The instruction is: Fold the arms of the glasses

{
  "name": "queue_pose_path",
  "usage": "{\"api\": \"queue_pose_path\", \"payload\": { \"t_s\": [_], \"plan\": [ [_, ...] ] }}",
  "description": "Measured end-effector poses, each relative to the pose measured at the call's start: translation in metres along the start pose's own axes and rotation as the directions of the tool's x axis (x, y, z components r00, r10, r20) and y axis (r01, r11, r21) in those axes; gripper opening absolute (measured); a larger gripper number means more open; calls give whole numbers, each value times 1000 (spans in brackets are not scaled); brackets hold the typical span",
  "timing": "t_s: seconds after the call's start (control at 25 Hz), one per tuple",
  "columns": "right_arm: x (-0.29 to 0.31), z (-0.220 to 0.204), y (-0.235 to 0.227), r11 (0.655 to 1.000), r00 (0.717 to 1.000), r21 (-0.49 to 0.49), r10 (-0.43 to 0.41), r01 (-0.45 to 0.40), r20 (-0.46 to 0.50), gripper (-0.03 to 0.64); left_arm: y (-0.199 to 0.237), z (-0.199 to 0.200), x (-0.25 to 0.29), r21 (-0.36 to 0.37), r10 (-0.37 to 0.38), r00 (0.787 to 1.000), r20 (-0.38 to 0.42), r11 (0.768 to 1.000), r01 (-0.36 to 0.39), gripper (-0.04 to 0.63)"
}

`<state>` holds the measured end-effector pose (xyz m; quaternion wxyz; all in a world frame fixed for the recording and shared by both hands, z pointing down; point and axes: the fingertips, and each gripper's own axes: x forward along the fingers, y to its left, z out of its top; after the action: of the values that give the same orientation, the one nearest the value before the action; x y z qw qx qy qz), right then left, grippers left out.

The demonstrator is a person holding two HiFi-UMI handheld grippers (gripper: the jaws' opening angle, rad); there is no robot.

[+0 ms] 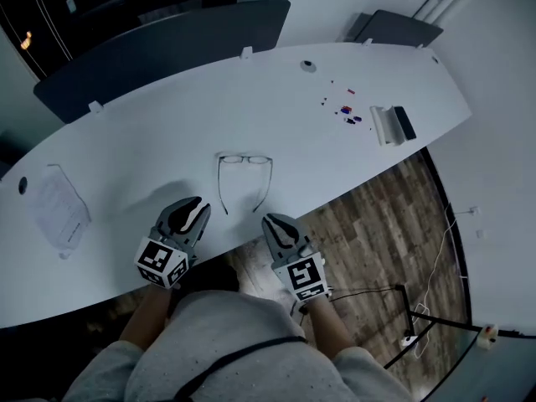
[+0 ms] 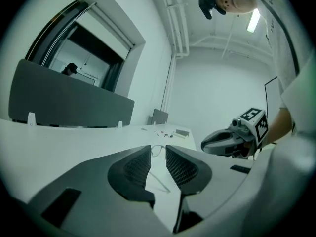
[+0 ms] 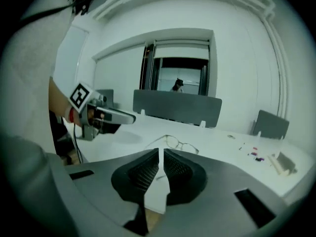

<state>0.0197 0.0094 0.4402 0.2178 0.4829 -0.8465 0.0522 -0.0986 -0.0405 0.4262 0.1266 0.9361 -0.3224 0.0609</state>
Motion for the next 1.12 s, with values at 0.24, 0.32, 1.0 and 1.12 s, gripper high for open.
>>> {"api": "queue_pose_path", "payload": {
  "t_s": [0.24,0.32,1.0,1.12],
  "plan": [
    [27,-38,-52,888,959,-458,-167,44,-230,170,46,-32,14,179,59,986,-155,983,-31,155],
    [37,-50,-58,834,945,-552,-186,7,-270,172,53,-41,16,236,73,978,-193,972,-26,161],
    [113,-69,-79,472,965,-870,-129,-142,-227,172,82,-60,44,252,160,944,-289,964,-87,163],
    [119,-62,-80,469,980,-875,-86,-118,-178,149,90,-61,49,255,187,935,-302,961,-109,163]
  ]
}}
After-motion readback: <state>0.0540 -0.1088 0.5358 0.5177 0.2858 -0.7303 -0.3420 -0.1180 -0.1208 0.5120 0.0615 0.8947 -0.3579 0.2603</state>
